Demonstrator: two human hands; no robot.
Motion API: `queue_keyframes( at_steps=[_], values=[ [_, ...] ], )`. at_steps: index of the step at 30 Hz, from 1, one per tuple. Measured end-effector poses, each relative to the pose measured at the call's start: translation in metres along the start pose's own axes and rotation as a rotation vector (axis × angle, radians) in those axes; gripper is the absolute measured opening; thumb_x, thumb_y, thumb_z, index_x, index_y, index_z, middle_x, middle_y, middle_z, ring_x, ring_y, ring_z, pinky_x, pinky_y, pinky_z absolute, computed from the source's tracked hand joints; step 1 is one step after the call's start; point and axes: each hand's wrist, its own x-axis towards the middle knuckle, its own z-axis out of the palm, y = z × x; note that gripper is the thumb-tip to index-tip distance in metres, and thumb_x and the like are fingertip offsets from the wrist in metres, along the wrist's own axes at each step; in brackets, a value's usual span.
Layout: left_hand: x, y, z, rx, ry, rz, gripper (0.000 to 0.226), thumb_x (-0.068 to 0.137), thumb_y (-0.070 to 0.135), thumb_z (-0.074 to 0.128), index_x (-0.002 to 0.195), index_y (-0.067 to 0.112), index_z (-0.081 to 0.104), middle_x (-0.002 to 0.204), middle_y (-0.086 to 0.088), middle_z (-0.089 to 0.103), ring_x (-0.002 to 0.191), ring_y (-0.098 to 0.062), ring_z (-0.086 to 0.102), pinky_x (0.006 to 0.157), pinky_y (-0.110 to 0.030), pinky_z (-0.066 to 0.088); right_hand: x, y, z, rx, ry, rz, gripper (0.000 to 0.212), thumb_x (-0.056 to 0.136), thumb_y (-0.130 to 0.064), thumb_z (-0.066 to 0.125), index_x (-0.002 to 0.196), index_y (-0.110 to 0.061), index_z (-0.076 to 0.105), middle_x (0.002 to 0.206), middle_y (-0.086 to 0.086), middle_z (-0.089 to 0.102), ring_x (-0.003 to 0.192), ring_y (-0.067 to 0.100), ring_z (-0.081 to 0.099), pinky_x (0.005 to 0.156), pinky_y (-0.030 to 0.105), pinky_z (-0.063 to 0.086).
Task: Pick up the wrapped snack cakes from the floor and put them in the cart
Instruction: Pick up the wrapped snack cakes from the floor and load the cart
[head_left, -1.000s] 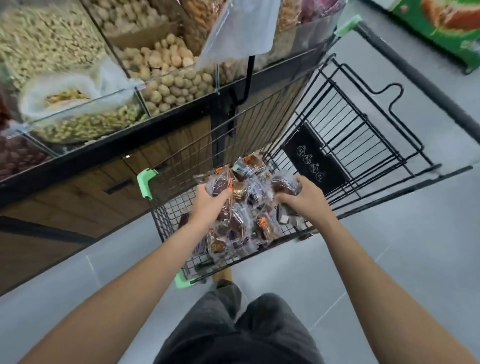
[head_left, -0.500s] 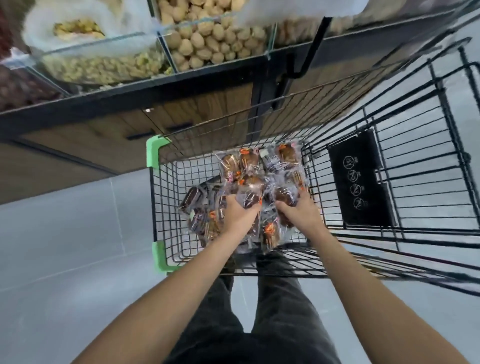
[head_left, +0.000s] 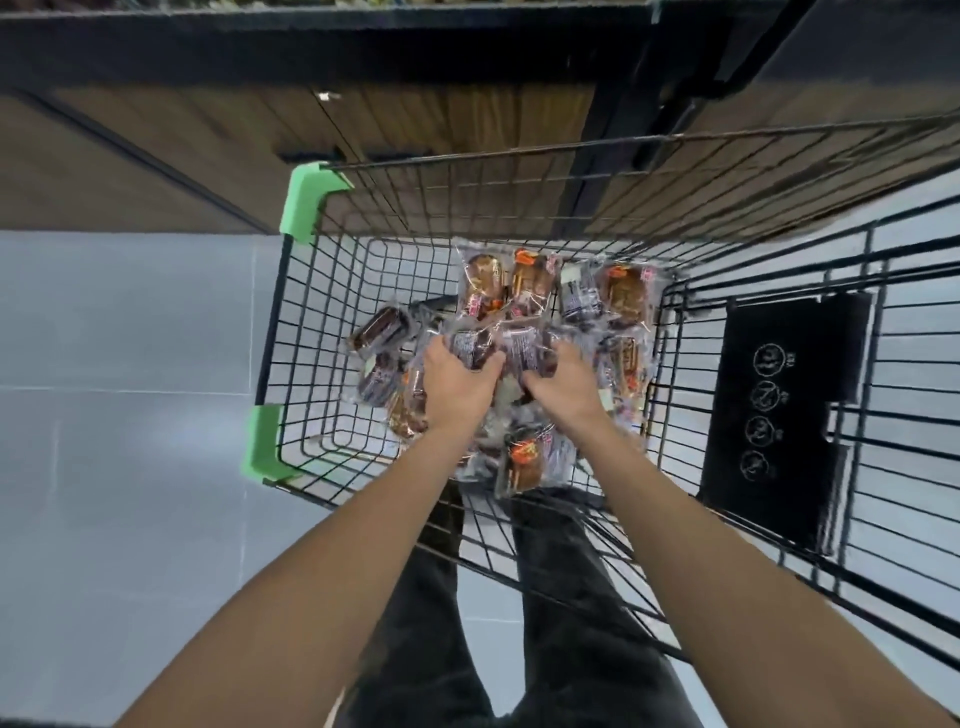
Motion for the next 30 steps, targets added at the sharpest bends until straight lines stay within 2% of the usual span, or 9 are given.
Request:
queue_keyframes(
  at_steps=[4, 7, 10, 13, 15, 18, 21, 26, 30],
  values=[
    [0.003, -0.007, -0.010, -0.074, 0.005, -0.035, 0.087, 0.079, 0.043, 0.070, 0.144, 0.013, 0.022, 0.145, -0.009, 0.036, 0.134, -0.028, 0.035, 0.110, -0.051, 0.032, -0.005, 0.005, 0.002, -0.035, -0.004, -0.073, 0.022, 0.088, -0.016, 0.062, 0.106, -0.022, 0.053, 0.095, -0.004, 0.061, 0.083, 0.012, 0.061, 0.075, 0.033, 0.056],
    [-0.002, -0.017, -0.029, -0.125, 0.003, -0.044, 0.085, 0.080, 0.031, 0.072, 0.146, 0.014, 0.023, 0.148, -0.010, 0.034, 0.136, -0.028, 0.034, 0.111, -0.052, 0.031, -0.020, -0.004, 0.003, -0.045, -0.009, -0.132, 0.024, 0.088, -0.018, 0.063, 0.107, -0.028, 0.052, 0.089, -0.011, 0.058, 0.083, 0.007, 0.063, 0.054, 0.018, 0.052],
    [-0.010, -0.029, -0.044, -0.210, -0.019, 0.021, 0.039, 0.080, 0.011, 0.070, 0.112, 0.025, 0.052, 0.113, -0.001, 0.059, 0.104, -0.015, 0.058, 0.097, -0.040, 0.046, -0.035, -0.020, 0.005, -0.012, -0.009, -0.175, 0.036, 0.087, -0.018, 0.064, 0.120, -0.028, 0.052, 0.102, -0.012, 0.057, 0.085, 0.007, 0.062, 0.064, 0.019, 0.053],
    [-0.023, -0.043, -0.074, -0.300, -0.020, 0.105, 0.038, 0.082, 0.009, 0.068, 0.094, 0.036, 0.043, 0.092, 0.013, 0.057, 0.081, -0.002, 0.059, 0.073, -0.017, 0.046, -0.053, -0.051, 0.014, -0.030, -0.049, -0.252, 0.059, 0.087, -0.017, 0.064, 0.140, -0.020, 0.039, 0.112, -0.017, 0.045, 0.100, 0.000, 0.050, 0.077, 0.016, 0.044],
    [-0.032, -0.054, -0.098, -0.372, -0.016, 0.146, 0.038, 0.084, 0.010, 0.067, 0.100, 0.035, 0.043, 0.093, 0.017, 0.055, 0.076, -0.001, 0.063, 0.066, -0.018, 0.050, -0.066, -0.073, 0.026, -0.032, -0.105, -0.286, 0.061, 0.087, -0.016, 0.064, 0.142, -0.021, 0.037, 0.118, -0.016, 0.044, 0.108, 0.004, 0.048, 0.074, 0.010, 0.037],
    [-0.045, -0.076, -0.143, -0.454, 0.052, 0.168, 0.050, 0.085, 0.018, 0.067, 0.128, 0.023, 0.042, 0.114, 0.021, 0.051, 0.099, 0.013, 0.053, 0.085, -0.013, 0.043, -0.089, -0.107, 0.054, -0.033, -0.151, -0.328, 0.058, 0.087, -0.016, 0.065, 0.140, -0.019, 0.040, 0.124, -0.007, 0.050, 0.112, 0.010, 0.051, 0.083, 0.019, 0.044],
    [-0.056, -0.104, -0.197, -0.511, 0.125, 0.124, 0.068, 0.088, 0.021, 0.065, 0.145, 0.015, 0.028, 0.145, 0.000, 0.039, 0.129, -0.013, 0.041, 0.103, -0.026, 0.035, -0.121, -0.140, 0.093, -0.064, -0.203, -0.411, 0.056, 0.088, -0.018, 0.066, 0.138, -0.018, 0.041, 0.121, -0.003, 0.053, 0.106, 0.010, 0.053, 0.080, 0.018, 0.041],
    [-0.079, -0.167, -0.289, -0.663, 0.233, 0.154, 0.067, 0.087, 0.011, 0.064, 0.144, 0.010, 0.029, 0.145, -0.007, 0.038, 0.128, -0.023, 0.042, 0.101, -0.031, 0.038, -0.183, -0.194, 0.171, -0.100, -0.295, -0.517, 0.049, 0.088, -0.008, 0.064, 0.133, -0.008, 0.045, 0.121, 0.010, 0.055, 0.102, 0.019, 0.054, 0.090, 0.028, 0.045],
    [-0.096, -0.229, -0.357, -0.716, 0.315, 0.154, 0.064, 0.089, 0.011, 0.063, 0.144, 0.011, 0.030, 0.146, -0.006, 0.037, 0.126, -0.023, 0.044, 0.100, -0.031, 0.040, -0.230, -0.237, 0.236, -0.164, -0.336, -0.604, 0.046, 0.087, -0.005, 0.063, 0.131, -0.004, 0.047, 0.120, 0.016, 0.058, 0.104, 0.026, 0.056, 0.087, 0.023, 0.043]
  ],
)
